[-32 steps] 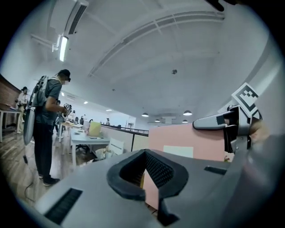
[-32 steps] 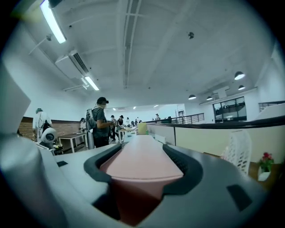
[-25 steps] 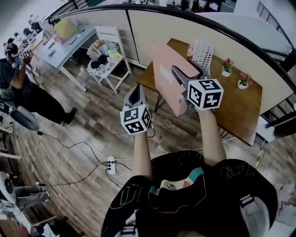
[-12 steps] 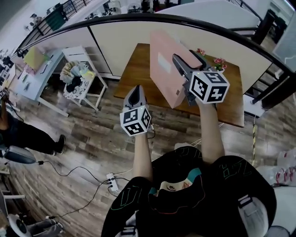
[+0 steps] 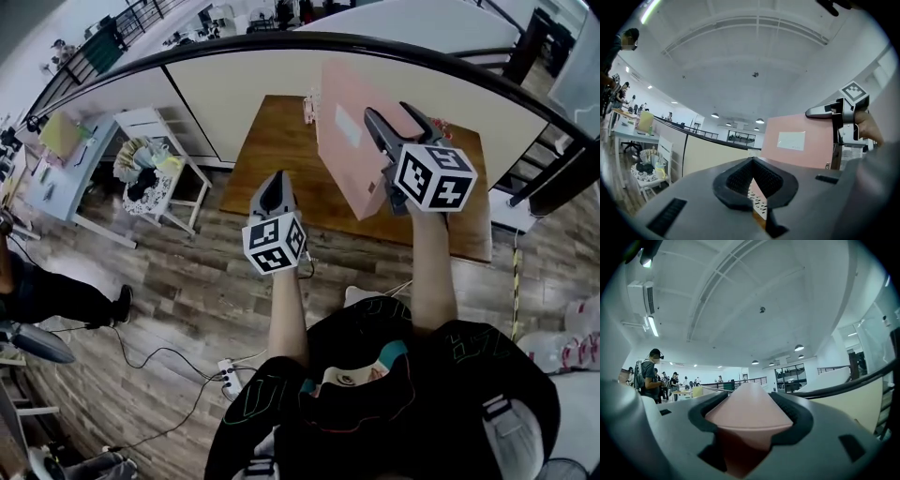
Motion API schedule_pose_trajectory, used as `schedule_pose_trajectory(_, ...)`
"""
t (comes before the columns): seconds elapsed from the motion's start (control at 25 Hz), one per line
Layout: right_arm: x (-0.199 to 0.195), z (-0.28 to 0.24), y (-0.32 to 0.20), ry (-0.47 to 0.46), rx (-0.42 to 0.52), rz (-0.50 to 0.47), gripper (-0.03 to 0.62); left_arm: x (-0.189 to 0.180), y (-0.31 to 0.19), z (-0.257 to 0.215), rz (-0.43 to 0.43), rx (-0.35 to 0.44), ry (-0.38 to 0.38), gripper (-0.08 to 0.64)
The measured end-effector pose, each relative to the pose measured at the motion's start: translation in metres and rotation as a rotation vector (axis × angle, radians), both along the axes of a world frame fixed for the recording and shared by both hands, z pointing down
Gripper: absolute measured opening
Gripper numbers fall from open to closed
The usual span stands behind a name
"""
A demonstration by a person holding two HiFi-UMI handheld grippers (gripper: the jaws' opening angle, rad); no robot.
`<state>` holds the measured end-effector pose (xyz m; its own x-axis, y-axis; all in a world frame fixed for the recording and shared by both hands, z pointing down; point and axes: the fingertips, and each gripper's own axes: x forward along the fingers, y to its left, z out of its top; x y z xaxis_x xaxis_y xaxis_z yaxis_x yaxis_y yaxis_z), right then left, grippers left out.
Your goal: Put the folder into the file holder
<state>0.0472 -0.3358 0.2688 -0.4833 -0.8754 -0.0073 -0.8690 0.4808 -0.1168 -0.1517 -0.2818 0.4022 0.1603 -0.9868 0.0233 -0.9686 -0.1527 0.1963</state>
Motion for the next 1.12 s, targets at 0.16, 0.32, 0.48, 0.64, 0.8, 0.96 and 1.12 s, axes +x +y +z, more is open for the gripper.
schedule_pose_trajectory(0.16, 0.016, 0.000, -0.020, 0.010, 0.001, 0.037, 0.291, 0.015, -0.020, 0.006, 0.021, -0.018, -0.009, -0.002)
schedule_pose_trajectory(0.32, 0.027, 0.003, -0.038, 0.009, -0.007, 0.058, 0.291, 0.024, -0.036, 0.006, 0.030, -0.021, -0.018, -0.002)
schedule_pose_trajectory(0.48, 0.029, 0.006, -0.056, -0.003, -0.012, 0.057, 0.291, 0.027, -0.049, 0.005, 0.022, -0.020, -0.029, -0.002)
schedule_pose_trajectory(0.64, 0.025, 0.004, -0.071, 0.003, -0.004, 0.048, 0.291, 0.023, -0.059, 0.004, 0.002, -0.023, -0.037, -0.002)
schedule_pose_trajectory(0.8, 0.020, 0.005, -0.086, 0.007, 0.004, 0.031, 0.291, 0.016, -0.069, 0.002, -0.031, -0.023, -0.036, -0.002)
schedule_pose_trajectory(0.96, 0.018, 0.008, -0.101, 0.011, 0.008, 0.019, 0.291, 0.015, -0.077, 0.002, -0.049, -0.022, -0.043, -0.002)
schedule_pose_trajectory(1.12, 0.006, 0.017, -0.123, 0.016, 0.011, 0.005, 0.291, 0.002, -0.090, 0.008, -0.075, -0.035, -0.049, -0.002)
